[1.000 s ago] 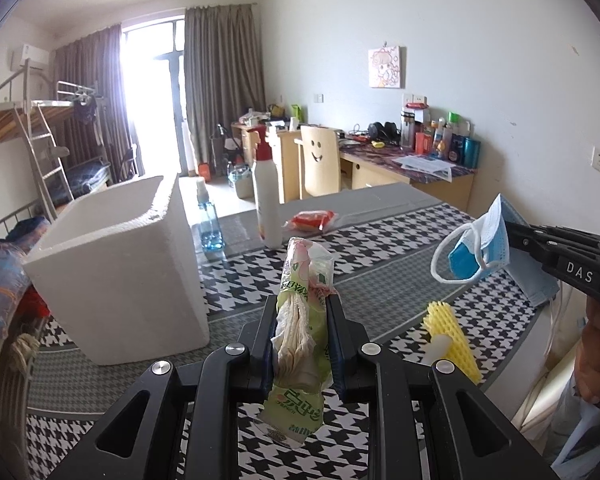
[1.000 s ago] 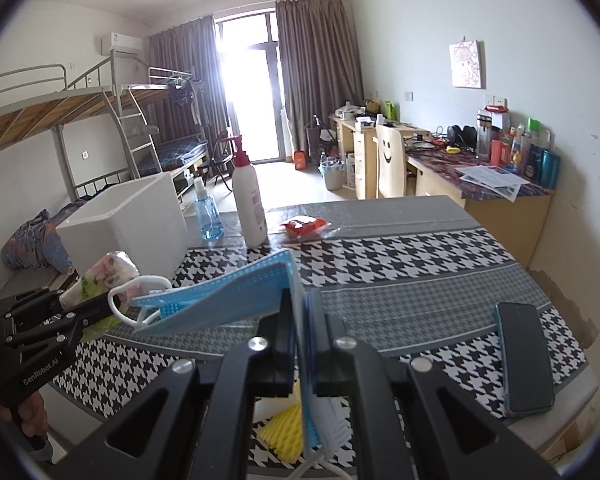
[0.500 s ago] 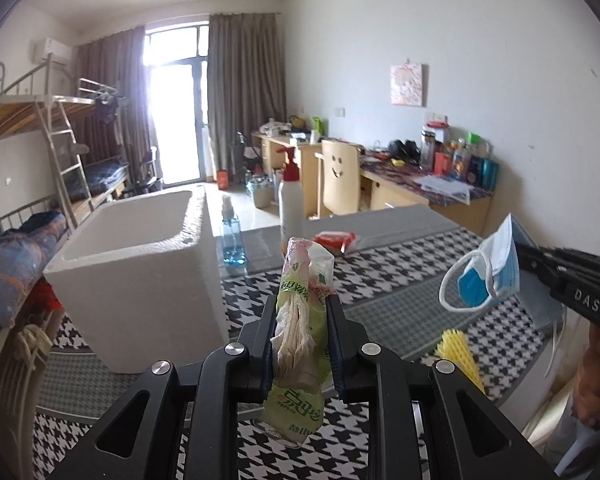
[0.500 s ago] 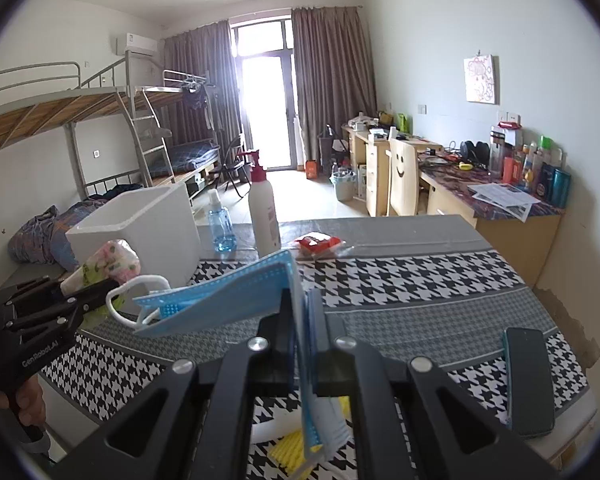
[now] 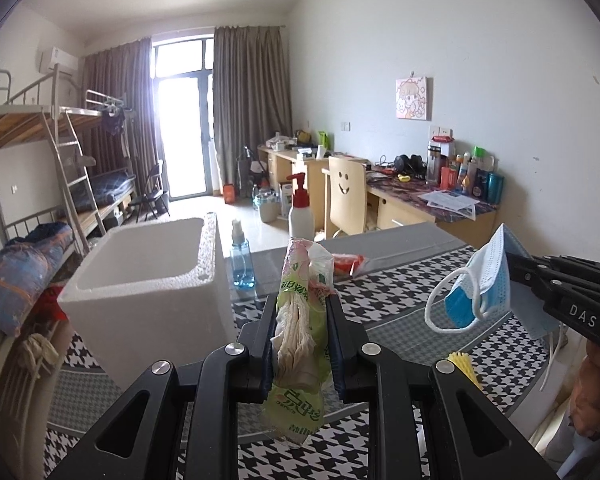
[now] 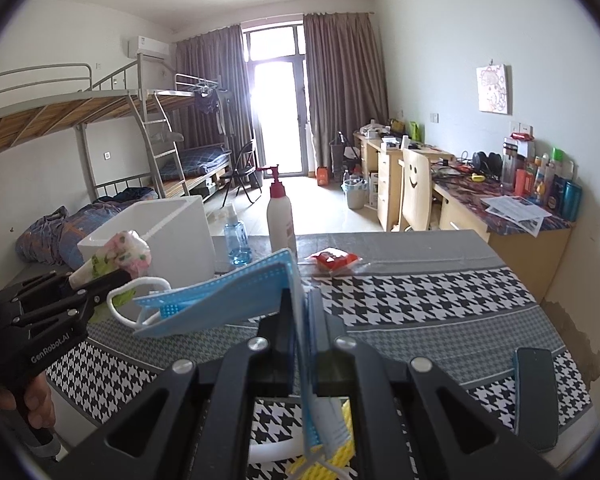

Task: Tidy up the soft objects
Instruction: 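Carry the tissue pack and blue mask toward the white foam box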

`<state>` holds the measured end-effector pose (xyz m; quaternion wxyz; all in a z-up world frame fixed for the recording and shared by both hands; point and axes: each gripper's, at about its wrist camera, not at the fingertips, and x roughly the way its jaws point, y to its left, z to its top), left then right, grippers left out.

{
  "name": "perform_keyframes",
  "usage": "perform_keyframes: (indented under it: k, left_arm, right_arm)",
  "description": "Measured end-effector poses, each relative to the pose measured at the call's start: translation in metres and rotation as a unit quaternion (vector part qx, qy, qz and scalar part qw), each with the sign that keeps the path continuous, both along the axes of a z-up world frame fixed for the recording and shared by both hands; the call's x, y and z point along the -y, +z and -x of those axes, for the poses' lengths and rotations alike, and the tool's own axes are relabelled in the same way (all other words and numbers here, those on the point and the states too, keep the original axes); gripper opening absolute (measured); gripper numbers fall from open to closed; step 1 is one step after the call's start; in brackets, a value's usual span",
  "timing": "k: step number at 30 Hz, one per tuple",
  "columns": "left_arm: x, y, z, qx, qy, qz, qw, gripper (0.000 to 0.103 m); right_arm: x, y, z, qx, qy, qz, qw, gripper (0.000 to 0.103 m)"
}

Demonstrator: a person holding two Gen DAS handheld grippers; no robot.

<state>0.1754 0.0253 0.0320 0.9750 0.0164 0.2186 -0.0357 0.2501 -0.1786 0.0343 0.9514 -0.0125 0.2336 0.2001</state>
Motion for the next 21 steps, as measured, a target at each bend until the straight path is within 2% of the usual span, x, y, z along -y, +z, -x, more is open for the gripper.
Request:
perform_keyframes:
  k: [9,15,21]
  left_arm:
    - [-0.012,0.016,-0.001,0.016,0.011,0.002,0.9998,0.024]
    - [-0.018,0.027,0.000,0.038,0.014,-0.004,0.9992,0.024]
    - [-0.025,0.034,-0.003,0.044,0.022,-0.004,0.9988,0.024]
  right_arm:
    - [-0.009,0.011,-0.007,-0.004,-0.001,0.006,1.000,0.008]
    - [-0.015,0.021,-0.005,0.009,0.000,0.007,1.000,0.008]
    - [-0.023,0.028,-0.010,0.015,0.002,0.007,1.000,0.008]
